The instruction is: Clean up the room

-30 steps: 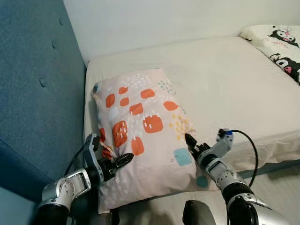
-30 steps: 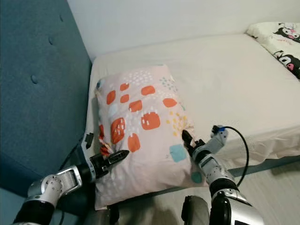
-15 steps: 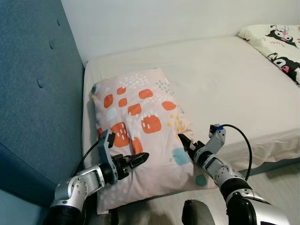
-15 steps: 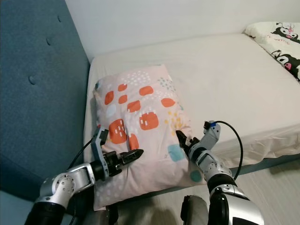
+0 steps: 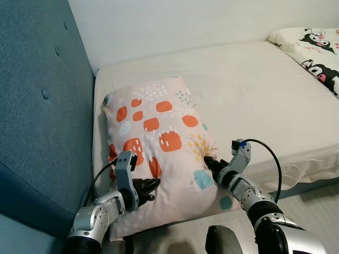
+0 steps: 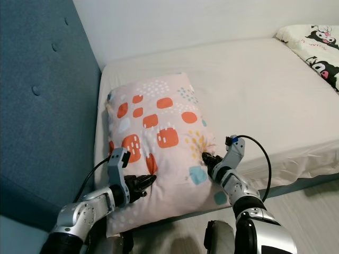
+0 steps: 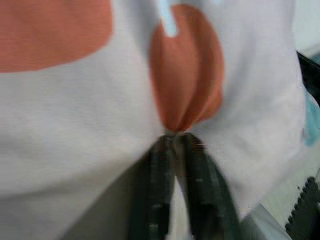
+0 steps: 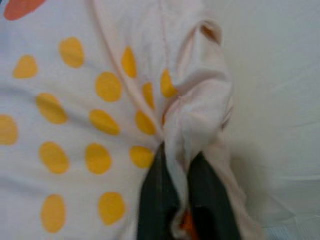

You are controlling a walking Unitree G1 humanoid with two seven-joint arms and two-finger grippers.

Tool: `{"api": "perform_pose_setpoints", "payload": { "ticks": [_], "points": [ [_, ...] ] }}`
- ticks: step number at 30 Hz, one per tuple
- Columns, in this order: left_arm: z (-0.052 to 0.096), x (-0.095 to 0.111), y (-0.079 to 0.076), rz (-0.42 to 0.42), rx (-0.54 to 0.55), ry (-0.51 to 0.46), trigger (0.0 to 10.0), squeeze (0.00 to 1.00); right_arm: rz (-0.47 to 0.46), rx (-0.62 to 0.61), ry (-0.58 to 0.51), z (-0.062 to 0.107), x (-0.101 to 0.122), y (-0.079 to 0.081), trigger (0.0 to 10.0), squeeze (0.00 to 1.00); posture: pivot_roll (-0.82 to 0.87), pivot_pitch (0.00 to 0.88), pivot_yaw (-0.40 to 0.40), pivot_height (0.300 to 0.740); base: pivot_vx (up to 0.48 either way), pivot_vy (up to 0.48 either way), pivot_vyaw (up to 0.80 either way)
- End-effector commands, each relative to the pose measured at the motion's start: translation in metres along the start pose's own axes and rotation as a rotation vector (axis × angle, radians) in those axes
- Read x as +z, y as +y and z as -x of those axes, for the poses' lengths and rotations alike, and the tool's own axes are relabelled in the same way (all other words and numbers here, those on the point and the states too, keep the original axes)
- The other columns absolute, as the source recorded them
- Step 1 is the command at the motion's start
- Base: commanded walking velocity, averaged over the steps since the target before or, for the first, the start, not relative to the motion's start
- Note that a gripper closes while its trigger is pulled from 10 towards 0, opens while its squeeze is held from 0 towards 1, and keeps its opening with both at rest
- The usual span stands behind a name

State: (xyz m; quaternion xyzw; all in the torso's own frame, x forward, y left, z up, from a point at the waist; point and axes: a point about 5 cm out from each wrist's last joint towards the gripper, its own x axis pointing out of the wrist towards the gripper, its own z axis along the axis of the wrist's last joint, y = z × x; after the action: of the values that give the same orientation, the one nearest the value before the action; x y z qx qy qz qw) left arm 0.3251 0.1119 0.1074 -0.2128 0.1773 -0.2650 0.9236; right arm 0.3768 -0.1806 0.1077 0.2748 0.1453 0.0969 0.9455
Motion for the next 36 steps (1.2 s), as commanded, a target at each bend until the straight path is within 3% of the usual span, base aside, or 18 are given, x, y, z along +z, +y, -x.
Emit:
{"api": "perform_pose_setpoints", "payload": {
  "ticks": [1,2,7,10,13,17,22,24,27,29,31,33,36],
  "points": [
    [0.0,-0.009,0.005,0.019,0.042,0.019,1.1,0.0,-0.006,-0.007,0.059,0.0,-0.016,0.0,0.0,0.0,0.15,0.318,0.02,0.586,0.0,0.0,0.0],
    [-0.002,-0.009,0.001,0.029,0.033,0.015,0.0,0.0,-0.006,-0.009,0.058,0.0,-0.017,0.0,0.0,0.0,0.15,0.318,0.021,0.586,0.0,0.0,0.0],
    [-0.007,-0.009,-0.009,0.029,0.016,-0.01,0.0,0.0,0.011,-0.024,0.036,0.0,-0.014,-0.001,0.0,0.0,0.15,0.317,0.022,0.586,0.0,0.0,0.0],
    [-0.01,0.002,-0.012,-0.035,0.035,-0.072,0.0,0.0,0.239,-0.064,-0.02,-0.003,0.001,0.003,0.0,0.0,0.14,0.318,0.022,0.586,0.0,0.0,0.0],
    [-0.011,0.008,-0.013,-0.06,0.042,-0.1,0.0,0.0,0.307,-0.069,-0.05,-0.004,0.008,0.007,0.0,0.0,0.14,0.316,0.023,0.586,0.0,0.0,0.0],
    [-0.017,0.043,-0.019,-0.184,0.117,-0.275,0.0,0.0,0.515,-0.046,-0.214,-0.013,0.041,0.038,0.0,0.0,0.14,0.315,0.024,0.586,0.0,0.0,0.0],
    [-0.019,0.073,-0.024,-0.273,0.192,-0.413,0.0,0.0,0.585,-0.013,-0.318,-0.017,0.062,0.062,0.0,0.0,0.13,0.311,0.022,0.586,0.0,0.0,0.0],
    [-0.02,0.097,-0.023,-0.339,0.269,-0.505,0.0,0.0,0.635,0.007,-0.398,-0.019,0.078,0.082,0.0,0.0,0.13,0.307,0.021,0.586,0.0,0.0,0.0],
    [-0.019,0.108,-0.023,-0.366,0.3,-0.543,0.0,0.0,0.652,0.015,-0.428,-0.019,0.084,0.09,0.0,0.0,0.13,0.308,0.022,0.586,0.0,0.0,0.0],
    [-0.012,0.14,-0.023,-0.458,0.393,-0.664,0.0,0.0,0.695,0.058,-0.502,-0.02,0.098,0.114,0.0,0.0,0.13,0.307,0.022,0.586,0.0,0.0,0.0],
    [-0.012,0.14,-0.023,-0.458,0.393,-0.664,0.0,0.0,0.695,0.058,-0.502,-0.02,0.098,0.114,0.0,0.0,0.13,0.307,0.022,0.586,0.0,0.0,0.0],
    [0.002,0.174,-0.024,-0.544,0.481,-0.801,0.0,0.0,0.732,0.121,-0.581,-0.019,0.11,0.142,0.0,0.0,0.13,0.305,0.017,0.586,0.0,0.0,0.0],
    [0.009,0.185,-0.024,-0.589,0.511,-0.848,0.0,0.0,0.74,0.148,-0.606,-0.019,0.113,0.153,0.0,0.0,0.13,0.302,0.015,0.586,0.0,0.0,0.0]
  ]
}}
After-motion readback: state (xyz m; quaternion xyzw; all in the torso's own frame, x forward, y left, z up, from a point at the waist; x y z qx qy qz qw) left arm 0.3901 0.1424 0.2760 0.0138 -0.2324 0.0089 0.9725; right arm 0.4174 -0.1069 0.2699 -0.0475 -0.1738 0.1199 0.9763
